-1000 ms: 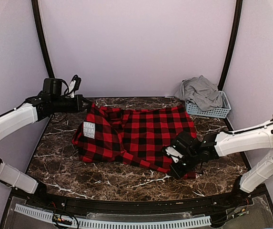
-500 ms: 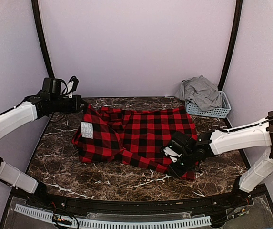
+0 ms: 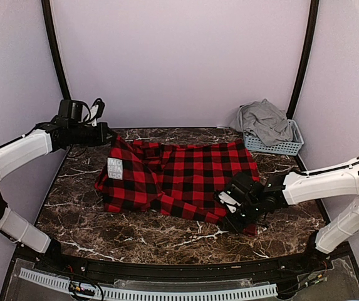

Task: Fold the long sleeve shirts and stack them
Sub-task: Pick up the corner of the shirt from the center of the board, then fold the flattened shirt at the center of the board.

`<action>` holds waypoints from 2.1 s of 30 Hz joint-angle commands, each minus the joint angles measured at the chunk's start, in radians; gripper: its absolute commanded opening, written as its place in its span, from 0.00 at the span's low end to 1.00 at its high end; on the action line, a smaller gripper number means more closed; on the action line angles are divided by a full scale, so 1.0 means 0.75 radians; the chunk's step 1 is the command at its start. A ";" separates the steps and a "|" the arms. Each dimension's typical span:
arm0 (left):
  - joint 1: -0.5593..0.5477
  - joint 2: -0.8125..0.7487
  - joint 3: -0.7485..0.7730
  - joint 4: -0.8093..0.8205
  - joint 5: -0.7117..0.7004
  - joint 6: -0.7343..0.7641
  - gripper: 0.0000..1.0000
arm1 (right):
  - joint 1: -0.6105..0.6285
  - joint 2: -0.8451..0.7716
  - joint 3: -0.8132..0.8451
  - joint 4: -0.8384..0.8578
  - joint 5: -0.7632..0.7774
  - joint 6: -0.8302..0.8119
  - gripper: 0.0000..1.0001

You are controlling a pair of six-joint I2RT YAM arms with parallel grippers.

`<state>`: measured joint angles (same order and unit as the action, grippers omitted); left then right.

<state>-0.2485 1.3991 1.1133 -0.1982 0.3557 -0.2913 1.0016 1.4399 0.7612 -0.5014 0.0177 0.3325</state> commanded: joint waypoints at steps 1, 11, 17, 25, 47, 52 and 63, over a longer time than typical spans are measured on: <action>0.027 -0.001 0.073 0.006 0.027 0.009 0.00 | 0.012 0.010 -0.005 -0.002 0.054 0.025 0.35; 0.071 0.008 0.083 0.013 0.059 0.000 0.00 | 0.014 -0.018 0.005 -0.024 0.106 0.045 0.26; 0.075 0.016 0.078 0.022 0.063 -0.004 0.00 | 0.014 -0.051 0.037 -0.061 0.121 0.053 0.08; 0.081 0.010 0.089 0.028 0.057 -0.005 0.00 | -0.010 -0.073 0.156 -0.167 0.194 0.057 0.00; 0.098 0.180 0.145 0.126 -0.070 -0.011 0.00 | -0.411 0.258 0.441 -0.179 0.226 -0.237 0.15; 0.100 0.217 0.166 0.143 -0.080 -0.014 0.00 | -0.444 0.324 0.455 -0.197 0.295 -0.226 0.34; 0.100 0.280 0.170 0.175 -0.065 -0.014 0.00 | -0.552 0.277 0.435 -0.224 0.457 -0.157 0.46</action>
<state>-0.1810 1.6093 1.2114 -0.1005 0.3115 -0.3000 0.6247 1.6806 1.0748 -0.6579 0.2897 0.1894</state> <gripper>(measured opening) 0.006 0.460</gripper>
